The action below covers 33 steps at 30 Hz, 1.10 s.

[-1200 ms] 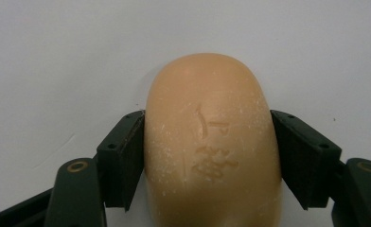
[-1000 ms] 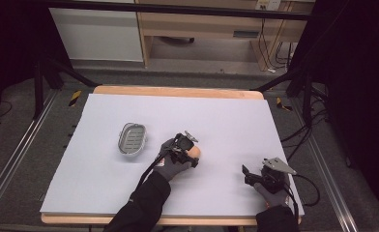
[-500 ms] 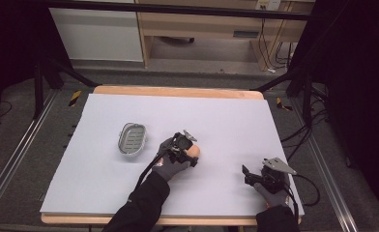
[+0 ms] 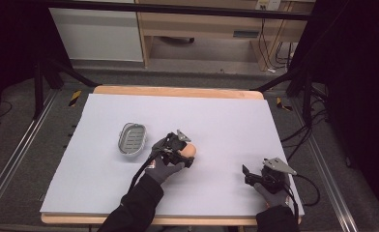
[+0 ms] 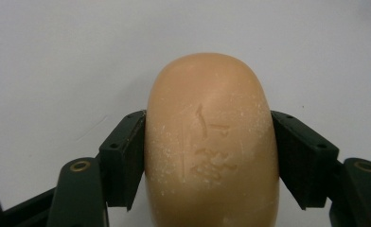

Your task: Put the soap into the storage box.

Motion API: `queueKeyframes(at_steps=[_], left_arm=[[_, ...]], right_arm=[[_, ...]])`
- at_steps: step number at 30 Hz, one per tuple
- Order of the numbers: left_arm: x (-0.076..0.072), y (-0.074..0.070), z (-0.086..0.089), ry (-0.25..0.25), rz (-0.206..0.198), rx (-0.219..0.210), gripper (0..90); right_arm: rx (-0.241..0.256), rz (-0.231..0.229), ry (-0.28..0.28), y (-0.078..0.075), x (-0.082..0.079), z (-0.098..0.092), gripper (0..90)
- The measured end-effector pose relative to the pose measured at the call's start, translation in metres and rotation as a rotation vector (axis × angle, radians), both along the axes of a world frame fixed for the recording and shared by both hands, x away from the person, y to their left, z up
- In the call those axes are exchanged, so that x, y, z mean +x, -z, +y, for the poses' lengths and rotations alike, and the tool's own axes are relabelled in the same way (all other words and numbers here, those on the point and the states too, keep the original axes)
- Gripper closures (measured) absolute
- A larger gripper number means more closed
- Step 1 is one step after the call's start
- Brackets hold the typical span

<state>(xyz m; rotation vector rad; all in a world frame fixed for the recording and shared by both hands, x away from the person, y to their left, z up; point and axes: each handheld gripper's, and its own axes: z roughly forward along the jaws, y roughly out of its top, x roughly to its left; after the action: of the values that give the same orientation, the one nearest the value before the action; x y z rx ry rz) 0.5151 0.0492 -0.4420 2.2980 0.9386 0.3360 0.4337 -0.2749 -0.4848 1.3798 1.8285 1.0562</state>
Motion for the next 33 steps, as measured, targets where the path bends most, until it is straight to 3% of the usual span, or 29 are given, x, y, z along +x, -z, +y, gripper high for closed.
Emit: queueKeyframes(at_steps=[9,33], left_arm=[[-0.007,-0.015,0.015,-0.016,-0.035,-0.034,31.5],[-0.015,-0.04,0.072,-0.092,-0.077,-0.077,31.7]], right_arm=[[-0.001,0.0,0.002,0.0,0.0,0.0,11.7],[-0.004,0.005,0.003,0.0,0.0,0.001,11.7]])
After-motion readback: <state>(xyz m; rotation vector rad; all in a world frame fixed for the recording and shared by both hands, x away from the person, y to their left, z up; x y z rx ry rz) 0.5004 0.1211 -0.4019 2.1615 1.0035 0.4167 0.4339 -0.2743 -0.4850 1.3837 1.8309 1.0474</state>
